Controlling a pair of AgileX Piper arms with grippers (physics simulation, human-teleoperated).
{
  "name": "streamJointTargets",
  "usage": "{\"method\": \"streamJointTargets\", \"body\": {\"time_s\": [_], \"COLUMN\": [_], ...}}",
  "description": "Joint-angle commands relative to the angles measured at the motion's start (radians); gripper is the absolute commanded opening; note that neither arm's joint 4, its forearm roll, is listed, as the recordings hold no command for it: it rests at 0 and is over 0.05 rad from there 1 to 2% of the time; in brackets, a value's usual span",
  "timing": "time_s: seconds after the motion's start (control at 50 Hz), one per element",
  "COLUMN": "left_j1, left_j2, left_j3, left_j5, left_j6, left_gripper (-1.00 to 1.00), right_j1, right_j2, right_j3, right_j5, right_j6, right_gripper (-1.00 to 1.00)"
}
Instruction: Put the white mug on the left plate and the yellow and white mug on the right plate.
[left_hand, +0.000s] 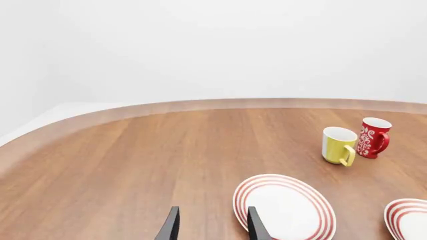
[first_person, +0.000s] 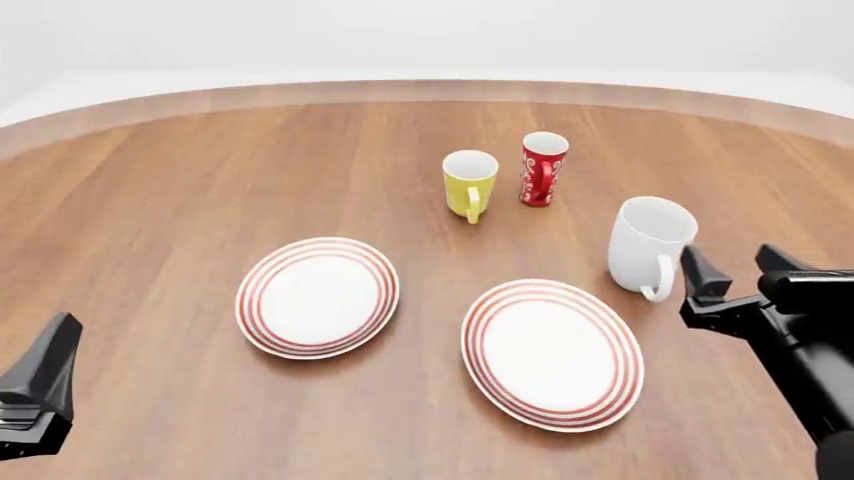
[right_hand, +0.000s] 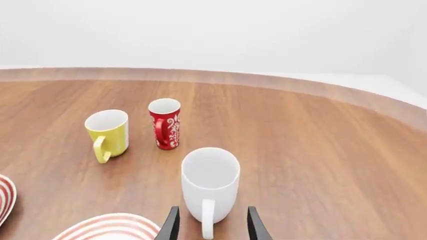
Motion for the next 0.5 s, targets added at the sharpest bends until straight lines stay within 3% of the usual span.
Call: {"method": "streamJointTargets", "body": {"time_s": [0.02, 0.5], "left_j1": [0.000, 0.000], "left_j2": [0.000, 0.000], "left_j3": [0.000, 0.000], "left_j5": [0.000, 0.000], "left_j6": [0.000, 0.000], "left_gripper": [1.00, 1.00], "right_j1": [0.000, 0.015], "right_j2": [0.148, 0.310], "right_j3": [-0.029, -0.125], "right_j5": [-0.094, -0.106], "right_j6": [0.016, 0.040], "right_gripper": [1.00, 1.00]}}
